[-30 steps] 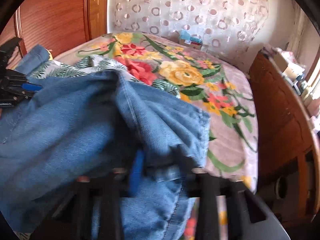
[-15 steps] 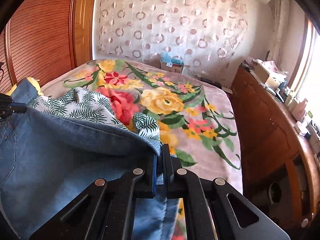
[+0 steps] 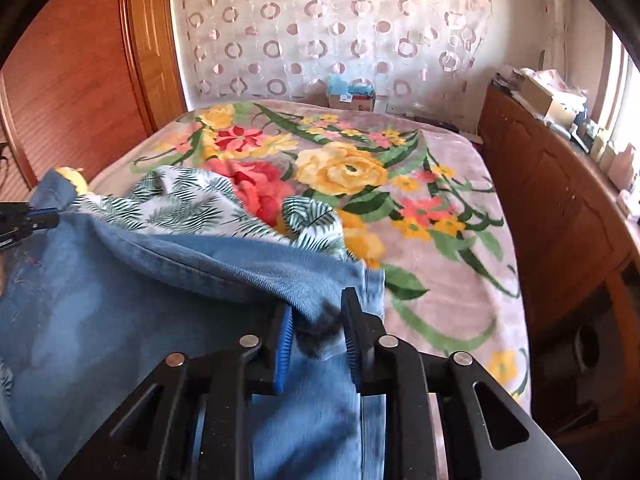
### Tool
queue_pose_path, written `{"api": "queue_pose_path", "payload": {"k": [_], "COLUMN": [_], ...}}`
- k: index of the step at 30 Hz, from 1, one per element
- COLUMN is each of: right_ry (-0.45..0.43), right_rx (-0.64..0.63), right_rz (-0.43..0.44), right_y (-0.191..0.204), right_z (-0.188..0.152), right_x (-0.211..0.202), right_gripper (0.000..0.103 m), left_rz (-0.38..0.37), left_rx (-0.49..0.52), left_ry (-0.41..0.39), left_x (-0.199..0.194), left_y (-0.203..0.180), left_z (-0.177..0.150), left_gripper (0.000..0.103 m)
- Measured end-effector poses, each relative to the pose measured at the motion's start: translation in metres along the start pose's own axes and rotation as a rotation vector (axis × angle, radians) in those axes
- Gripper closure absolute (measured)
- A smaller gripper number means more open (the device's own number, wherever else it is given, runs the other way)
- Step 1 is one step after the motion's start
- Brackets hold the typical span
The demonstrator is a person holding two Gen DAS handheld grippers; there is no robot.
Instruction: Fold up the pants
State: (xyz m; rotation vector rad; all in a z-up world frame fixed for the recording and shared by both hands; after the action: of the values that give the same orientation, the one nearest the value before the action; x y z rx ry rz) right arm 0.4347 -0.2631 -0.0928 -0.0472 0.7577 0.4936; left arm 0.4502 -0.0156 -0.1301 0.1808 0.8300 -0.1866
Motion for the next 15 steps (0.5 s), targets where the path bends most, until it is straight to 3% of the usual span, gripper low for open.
{"api": "queue_pose_path", "payload": {"k": [4, 8, 15], "right_ry": [-0.01, -0.013, -0.005], "right_rx": [0.03, 0.073, 0.117], "right_rz": [0.017, 0.006, 0.015], "right_y": [-0.005, -0.012, -0.009], "right_z": [-0.028, -0.053, -0.082], "right_x": [-0.031, -0.048, -0.056], "right_gripper": [0.06, 0.056, 0.055], "left_rz": [-0.053, -0.089, -0.165], "left_rx": [0.015, 0.045, 0.103], "left_ry": [-0.011, -0.016, 0.004], "left_x": [-0.017, -0.031, -0.041], "left_y": [-0.015, -0.04, -0.098], "left_z": [-0.008, -0.018, -0.038], "left_gripper": [0.077, 0.064, 0.06]}}
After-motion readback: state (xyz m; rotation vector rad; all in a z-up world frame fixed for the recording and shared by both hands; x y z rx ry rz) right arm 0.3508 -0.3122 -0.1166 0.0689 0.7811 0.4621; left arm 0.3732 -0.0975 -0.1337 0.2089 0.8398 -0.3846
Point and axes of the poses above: each gripper's, at about its wrist camera, not at the fingertips, and x roughly the way its jaws point, y to its left, z to its top, the point moved 8 cm from there along x, roughly the way its jaws point, and after that the axes turned 12 degrees about z, right-handed, at the moved point
